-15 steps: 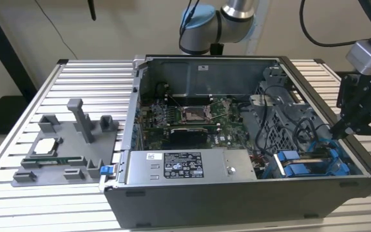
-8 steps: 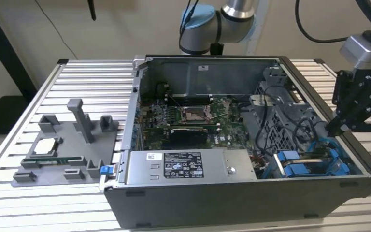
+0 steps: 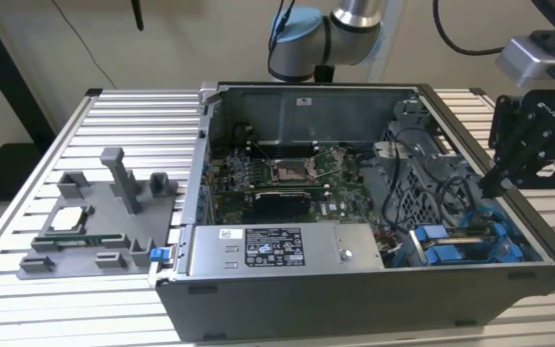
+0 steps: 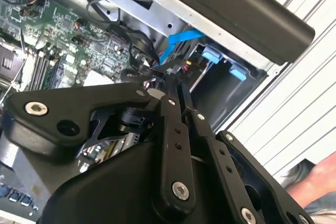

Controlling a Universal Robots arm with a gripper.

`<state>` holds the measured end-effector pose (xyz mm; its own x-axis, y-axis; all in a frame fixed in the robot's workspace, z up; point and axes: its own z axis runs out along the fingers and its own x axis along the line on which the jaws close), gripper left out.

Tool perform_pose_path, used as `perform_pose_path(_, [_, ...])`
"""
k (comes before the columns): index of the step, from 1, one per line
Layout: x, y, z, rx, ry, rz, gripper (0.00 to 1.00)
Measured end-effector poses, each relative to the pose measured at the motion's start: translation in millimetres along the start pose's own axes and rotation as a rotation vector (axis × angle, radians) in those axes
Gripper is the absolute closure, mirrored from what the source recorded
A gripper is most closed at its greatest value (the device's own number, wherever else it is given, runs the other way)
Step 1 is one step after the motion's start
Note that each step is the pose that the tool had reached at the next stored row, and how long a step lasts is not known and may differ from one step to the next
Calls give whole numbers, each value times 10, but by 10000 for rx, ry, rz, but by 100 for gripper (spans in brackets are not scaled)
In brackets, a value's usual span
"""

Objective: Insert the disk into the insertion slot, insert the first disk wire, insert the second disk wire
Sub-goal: 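Insert the second disk wire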

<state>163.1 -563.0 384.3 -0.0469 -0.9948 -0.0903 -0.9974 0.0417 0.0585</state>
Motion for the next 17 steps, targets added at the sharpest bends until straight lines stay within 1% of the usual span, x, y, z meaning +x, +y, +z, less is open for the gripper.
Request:
perform_pose_path(4, [-6, 104, -17, 23, -3, 39, 100])
perform_pose_path(10, [-1, 285, -11, 30, -8, 61, 100])
perform_pose_path(13, [9, 331, -9, 32, -8, 61, 100])
perform_pose_path(17, [36, 353, -6, 36, -9, 60, 100])
